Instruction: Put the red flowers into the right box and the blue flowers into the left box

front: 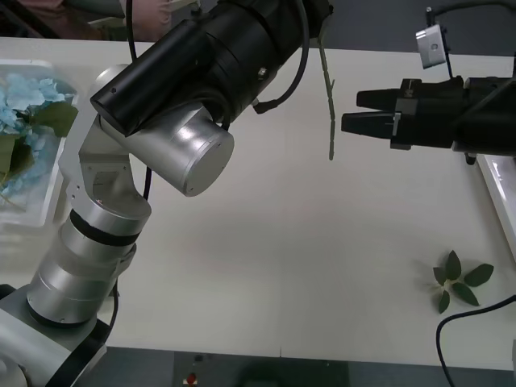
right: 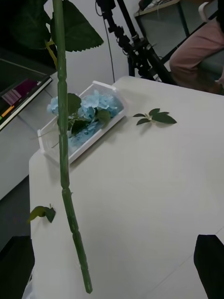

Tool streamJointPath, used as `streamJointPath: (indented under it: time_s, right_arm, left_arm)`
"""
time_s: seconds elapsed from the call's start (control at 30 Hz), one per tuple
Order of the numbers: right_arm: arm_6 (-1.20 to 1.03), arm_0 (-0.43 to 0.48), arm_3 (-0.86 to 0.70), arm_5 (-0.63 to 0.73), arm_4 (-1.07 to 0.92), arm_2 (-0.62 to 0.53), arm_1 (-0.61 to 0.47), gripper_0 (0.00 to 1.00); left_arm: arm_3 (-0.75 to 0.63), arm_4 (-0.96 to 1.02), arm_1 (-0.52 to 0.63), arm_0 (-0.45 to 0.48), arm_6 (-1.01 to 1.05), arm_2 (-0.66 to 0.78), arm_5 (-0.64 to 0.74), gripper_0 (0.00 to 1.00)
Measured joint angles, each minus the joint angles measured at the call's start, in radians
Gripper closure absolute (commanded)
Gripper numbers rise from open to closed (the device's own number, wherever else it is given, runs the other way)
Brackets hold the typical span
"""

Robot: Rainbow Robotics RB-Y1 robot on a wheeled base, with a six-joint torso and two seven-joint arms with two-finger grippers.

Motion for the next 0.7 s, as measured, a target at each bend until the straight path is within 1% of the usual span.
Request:
streamJointPath:
  time_s: [0.27,0.3,0.33,0.37,0.4,0.43,0.47,0.7]
  right_arm:
    - [-0.034,-0.062,0.0,-0.06,0.062,0.054,0.055,0.0]
    - [-0.04,-0.067,0.0,-0.067,0.066,0.062,0.059,0.11]
    - [-0.045,-0.071,0.0,-0.073,0.067,0.069,0.063,0.2]
    - [-0.049,-0.074,0.0,-0.077,0.067,0.076,0.066,0.47]
    - [-0.052,-0.075,0.0,-0.078,0.067,0.081,0.067,0.78]
    - [-0.053,-0.075,0.0,-0.079,0.067,0.087,0.067,0.91]
    - [-0.054,-0.075,0.0,-0.079,0.067,0.091,0.067,1.0]
    - [-0.064,-0.075,0.0,-0.079,0.067,0.094,0.067,1.0]
  left_arm:
    - [0.0,0.0,0.0,0.0,0.0,0.0,0.0,1.0]
    - [0.0,0.0,0.0,0.0,0.0,0.0,0.0,1.0]
    - [0.0,0.0,0.0,0.0,0.0,0.0,0.0,1.0]
    - [0.0,0.0,0.0,0.0,0.0,0.0,0.0,1.0]
    - [0.0,0.0,0.0,0.0,0.0,0.0,0.0,1.0]
    - [0.0,0.0,0.0,0.0,0.0,0.0,0.0,1.0]
    - [0.0,0.0,0.0,0.0,0.0,0.0,0.0,1.0]
    - [0.0,0.0,0.0,0.0,0.0,0.0,0.0,1.0]
